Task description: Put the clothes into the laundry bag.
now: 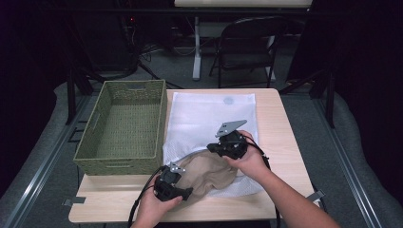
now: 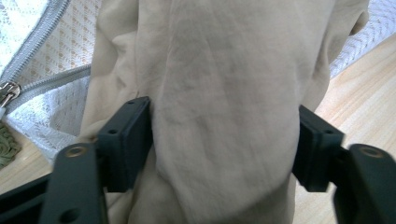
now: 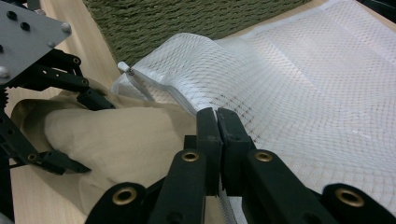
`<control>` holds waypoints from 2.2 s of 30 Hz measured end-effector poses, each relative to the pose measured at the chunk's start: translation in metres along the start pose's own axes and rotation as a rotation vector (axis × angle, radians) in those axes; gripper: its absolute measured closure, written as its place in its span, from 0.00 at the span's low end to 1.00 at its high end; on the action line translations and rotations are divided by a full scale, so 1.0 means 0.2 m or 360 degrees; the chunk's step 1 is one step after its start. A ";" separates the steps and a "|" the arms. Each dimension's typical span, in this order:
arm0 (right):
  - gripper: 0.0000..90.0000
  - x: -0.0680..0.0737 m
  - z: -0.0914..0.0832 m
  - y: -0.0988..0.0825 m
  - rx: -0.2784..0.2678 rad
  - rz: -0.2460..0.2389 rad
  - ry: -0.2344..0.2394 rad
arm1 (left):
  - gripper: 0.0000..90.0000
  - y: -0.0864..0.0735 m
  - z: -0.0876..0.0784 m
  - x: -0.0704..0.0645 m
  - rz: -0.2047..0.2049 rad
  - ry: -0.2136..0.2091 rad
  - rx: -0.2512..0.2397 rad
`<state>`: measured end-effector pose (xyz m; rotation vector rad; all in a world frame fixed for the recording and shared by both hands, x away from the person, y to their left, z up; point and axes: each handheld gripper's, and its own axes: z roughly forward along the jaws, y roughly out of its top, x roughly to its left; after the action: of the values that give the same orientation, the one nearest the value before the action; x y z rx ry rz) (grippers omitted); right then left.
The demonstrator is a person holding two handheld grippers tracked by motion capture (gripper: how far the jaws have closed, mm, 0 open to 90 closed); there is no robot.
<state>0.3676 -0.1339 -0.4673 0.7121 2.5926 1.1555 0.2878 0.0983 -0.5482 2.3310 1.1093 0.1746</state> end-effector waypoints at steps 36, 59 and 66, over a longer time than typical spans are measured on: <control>0.98 0.01 -0.03 0.01 -0.0044 -0.0016 -0.0026 | 0.66 0.08 -0.08 -0.03 -0.0089 -0.0020 -0.0167; 0.98 0.02 -0.03 0.02 -0.0065 -0.0022 -0.0013 | 0.67 0.23 0.00 0.01 -0.0209 0.0071 -0.0245; 0.98 0.03 -0.03 0.02 -0.0053 -0.0028 -0.0012 | 0.67 0.24 0.04 0.01 -0.0203 0.0102 -0.0255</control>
<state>0.3625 -0.1324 -0.4613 0.6839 2.5620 1.1857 0.3246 0.0719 -0.5288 2.1196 1.2249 0.2816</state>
